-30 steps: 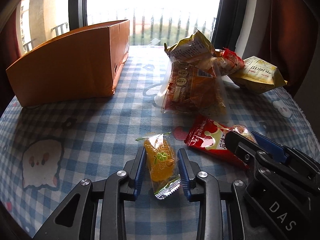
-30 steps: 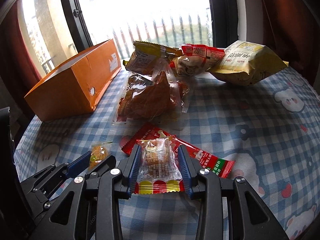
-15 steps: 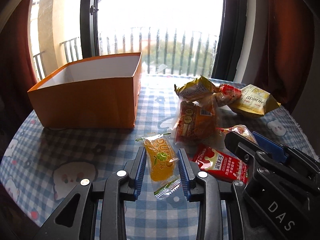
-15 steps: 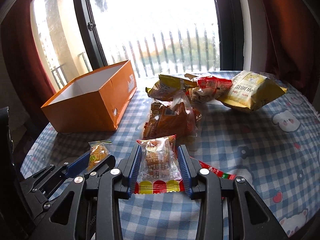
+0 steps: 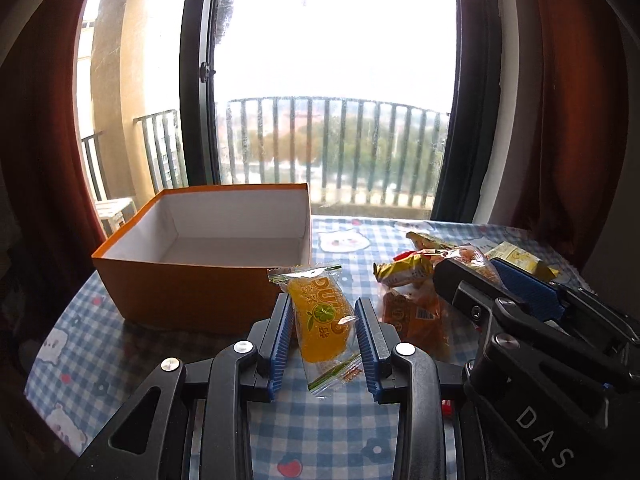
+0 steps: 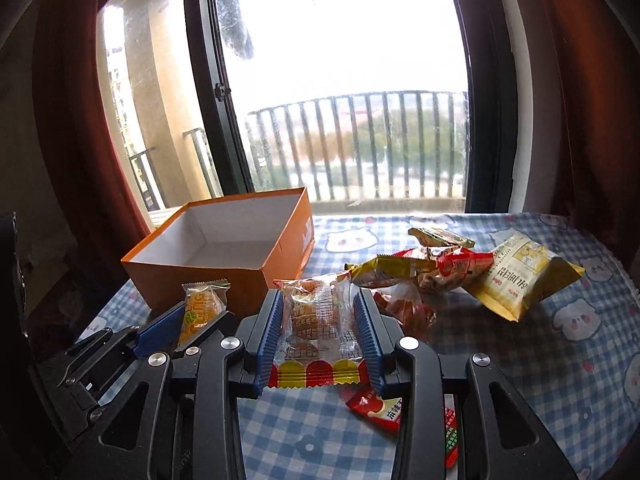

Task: Organize snacks
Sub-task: 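Carry both snacks over the orange box and open both tools to drop them, then withdraw both tools from the box back toward the snack pile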

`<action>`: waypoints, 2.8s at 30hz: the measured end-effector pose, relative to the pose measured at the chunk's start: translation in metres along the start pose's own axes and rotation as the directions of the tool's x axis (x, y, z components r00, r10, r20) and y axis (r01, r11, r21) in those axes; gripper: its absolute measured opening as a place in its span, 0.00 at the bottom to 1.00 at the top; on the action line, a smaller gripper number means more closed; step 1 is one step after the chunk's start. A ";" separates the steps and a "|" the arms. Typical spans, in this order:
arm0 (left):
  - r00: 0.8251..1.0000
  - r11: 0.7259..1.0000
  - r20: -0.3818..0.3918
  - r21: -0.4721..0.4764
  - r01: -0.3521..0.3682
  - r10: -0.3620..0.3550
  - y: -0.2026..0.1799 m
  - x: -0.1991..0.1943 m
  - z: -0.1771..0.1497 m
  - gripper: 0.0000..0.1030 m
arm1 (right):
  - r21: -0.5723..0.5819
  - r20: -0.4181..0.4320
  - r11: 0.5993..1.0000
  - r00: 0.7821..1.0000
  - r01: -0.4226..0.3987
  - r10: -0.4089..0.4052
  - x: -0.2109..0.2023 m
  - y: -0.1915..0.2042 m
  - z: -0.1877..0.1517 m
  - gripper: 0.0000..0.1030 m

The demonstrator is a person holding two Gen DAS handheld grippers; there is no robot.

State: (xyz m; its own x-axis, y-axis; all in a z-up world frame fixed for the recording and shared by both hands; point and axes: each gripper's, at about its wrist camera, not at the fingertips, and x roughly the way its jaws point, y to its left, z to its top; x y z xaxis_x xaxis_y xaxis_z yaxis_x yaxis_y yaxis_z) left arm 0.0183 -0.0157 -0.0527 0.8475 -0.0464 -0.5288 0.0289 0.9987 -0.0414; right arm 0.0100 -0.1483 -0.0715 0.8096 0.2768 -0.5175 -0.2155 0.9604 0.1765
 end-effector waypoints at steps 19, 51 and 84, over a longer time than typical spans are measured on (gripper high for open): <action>0.994 0.996 0.056 -0.020 -0.090 0.091 0.071 0.050 0.074 0.30 | -0.071 0.043 0.994 0.995 -0.082 0.085 0.080 0.063 0.079 0.40; 0.982 0.992 -0.150 -0.016 -0.122 0.118 0.119 0.156 0.056 0.89 | -0.046 -0.149 0.998 0.988 -0.038 0.031 0.220 0.083 0.065 0.88; 0.999 1.000 -0.038 0.011 0.027 -0.026 0.027 0.051 0.019 0.96 | -0.074 -0.017 0.997 1.000 0.020 -0.022 0.062 0.019 0.038 0.88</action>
State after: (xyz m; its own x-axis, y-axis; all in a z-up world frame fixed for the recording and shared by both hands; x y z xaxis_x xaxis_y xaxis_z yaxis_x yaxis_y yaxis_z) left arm 0.0727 0.0092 -0.0649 0.8259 -0.0734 -0.5590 0.0575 0.9973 -0.0459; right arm 0.0767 -0.1143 -0.0687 0.8049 0.2564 -0.5352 -0.2389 0.9655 0.1032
